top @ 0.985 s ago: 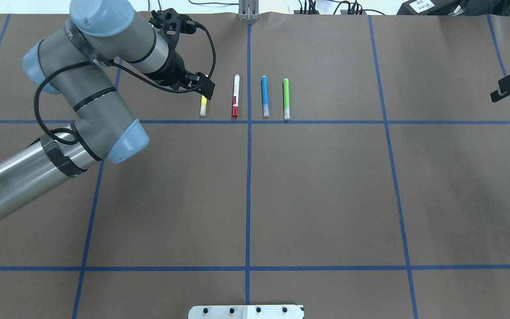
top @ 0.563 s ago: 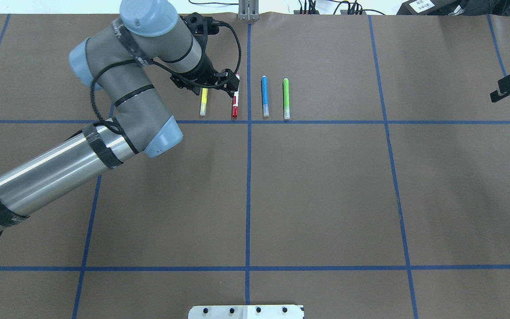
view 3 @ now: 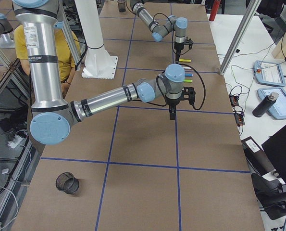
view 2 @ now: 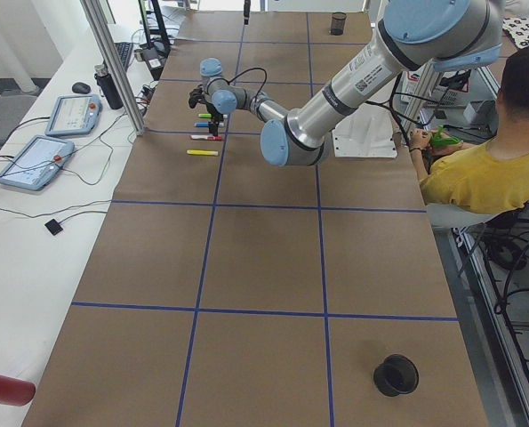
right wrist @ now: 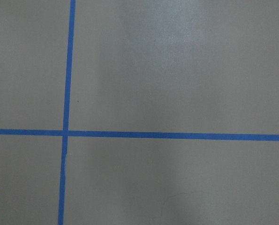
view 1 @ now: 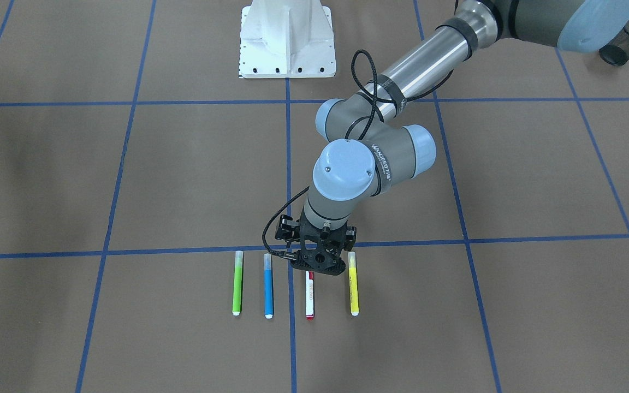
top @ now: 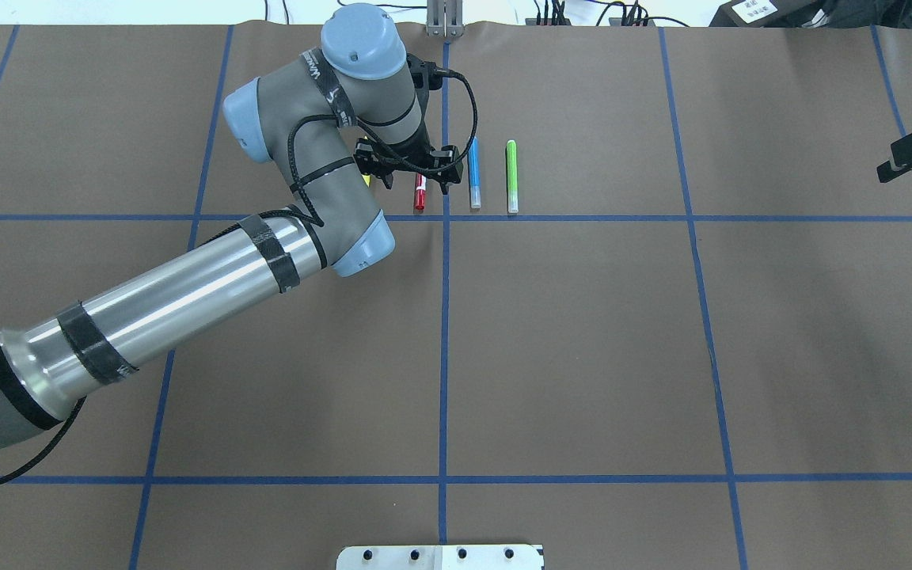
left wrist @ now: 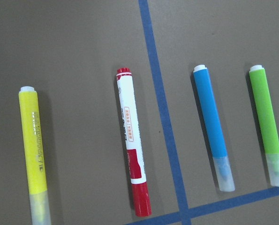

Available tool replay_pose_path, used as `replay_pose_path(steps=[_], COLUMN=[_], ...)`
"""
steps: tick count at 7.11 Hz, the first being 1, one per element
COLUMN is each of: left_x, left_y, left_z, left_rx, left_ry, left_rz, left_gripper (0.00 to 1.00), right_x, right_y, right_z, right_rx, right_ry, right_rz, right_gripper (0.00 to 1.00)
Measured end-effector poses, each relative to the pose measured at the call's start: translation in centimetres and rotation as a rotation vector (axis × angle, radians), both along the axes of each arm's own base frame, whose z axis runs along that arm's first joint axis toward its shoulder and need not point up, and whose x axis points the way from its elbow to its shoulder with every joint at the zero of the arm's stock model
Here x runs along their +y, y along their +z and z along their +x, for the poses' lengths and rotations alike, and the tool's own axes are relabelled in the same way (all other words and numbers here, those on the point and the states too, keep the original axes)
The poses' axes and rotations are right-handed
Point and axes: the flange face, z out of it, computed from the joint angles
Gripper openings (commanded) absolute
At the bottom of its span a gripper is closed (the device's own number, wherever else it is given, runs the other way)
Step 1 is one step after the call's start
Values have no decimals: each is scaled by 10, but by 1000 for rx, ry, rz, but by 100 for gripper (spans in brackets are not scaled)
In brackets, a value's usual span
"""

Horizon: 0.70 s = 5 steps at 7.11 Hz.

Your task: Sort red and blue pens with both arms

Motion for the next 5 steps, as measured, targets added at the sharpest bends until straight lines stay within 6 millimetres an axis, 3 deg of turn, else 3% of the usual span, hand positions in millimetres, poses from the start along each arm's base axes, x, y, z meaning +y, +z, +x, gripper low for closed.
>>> replay_pose_path(steps=[2,4,5], left_x=[-2,-6,-7], left_y=[9,7,8], left_z=[18,28,30], left_rx=[-50,-77,-81], left_ry=[-3,0,1], left_rz=[20,31,32], left_gripper=[68,44,40], right_x=[0,0,0], right_y=[0,0,0], right_z=[0,-1,-1], right_rx=[0,0,0], right_ry=[-1,-2,-1], right_rz=[0,0,0], right_gripper=[100,100,100])
